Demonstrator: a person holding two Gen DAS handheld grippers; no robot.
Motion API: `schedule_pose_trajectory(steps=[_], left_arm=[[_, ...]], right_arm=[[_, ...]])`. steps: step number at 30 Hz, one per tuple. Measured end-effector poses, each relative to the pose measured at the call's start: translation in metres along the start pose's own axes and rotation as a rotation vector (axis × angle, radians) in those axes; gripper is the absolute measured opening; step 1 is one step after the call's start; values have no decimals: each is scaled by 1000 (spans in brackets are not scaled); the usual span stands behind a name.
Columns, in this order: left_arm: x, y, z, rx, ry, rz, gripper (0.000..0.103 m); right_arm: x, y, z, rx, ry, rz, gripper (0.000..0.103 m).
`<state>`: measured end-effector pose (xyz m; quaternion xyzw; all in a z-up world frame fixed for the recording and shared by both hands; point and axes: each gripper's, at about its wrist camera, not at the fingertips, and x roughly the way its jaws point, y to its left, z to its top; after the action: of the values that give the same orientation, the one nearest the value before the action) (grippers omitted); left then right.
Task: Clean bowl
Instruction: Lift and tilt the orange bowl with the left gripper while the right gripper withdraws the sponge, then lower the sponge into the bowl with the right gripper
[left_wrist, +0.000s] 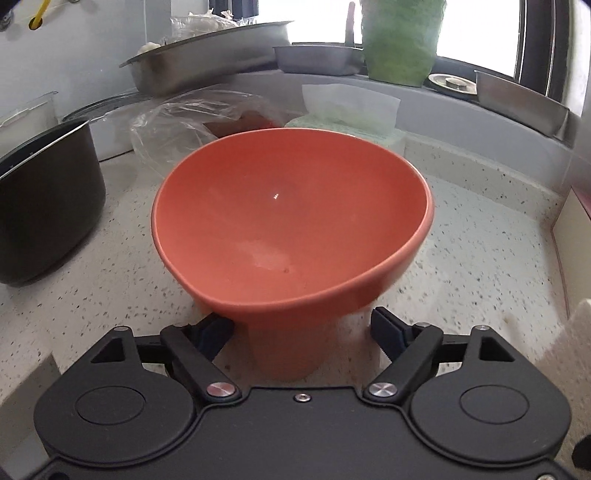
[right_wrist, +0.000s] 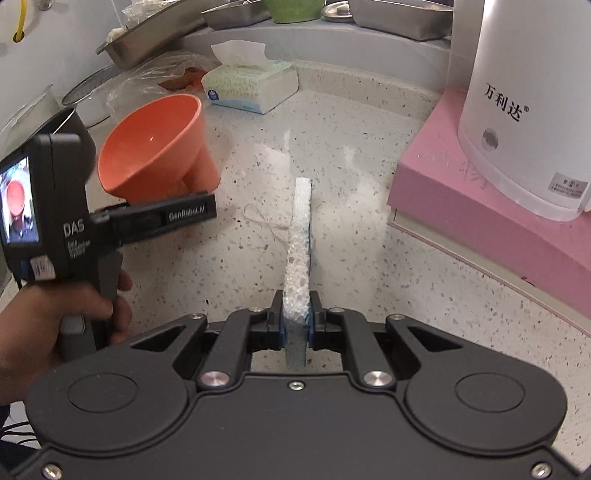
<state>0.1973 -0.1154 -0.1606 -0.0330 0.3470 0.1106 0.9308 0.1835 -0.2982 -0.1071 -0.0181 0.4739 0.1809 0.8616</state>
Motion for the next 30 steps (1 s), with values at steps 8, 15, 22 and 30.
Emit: schedule_pose_trajectory(steps=[8,15,22,30], left_arm=[[4,6,4,-3,-17,-2,37],[-21,33,-3,162,23,-297,37],[-38,61,-24,362,32,-523,37],[-42,80,-34,583,38,-649,37]], right_arm=[[0,4,-2,-7,9,-10,12],[-10,13,11,-53,-18,-4,12],[-16,37,25,-177,-3,34,12],[-13,92,19,-342,17,-36,13]])
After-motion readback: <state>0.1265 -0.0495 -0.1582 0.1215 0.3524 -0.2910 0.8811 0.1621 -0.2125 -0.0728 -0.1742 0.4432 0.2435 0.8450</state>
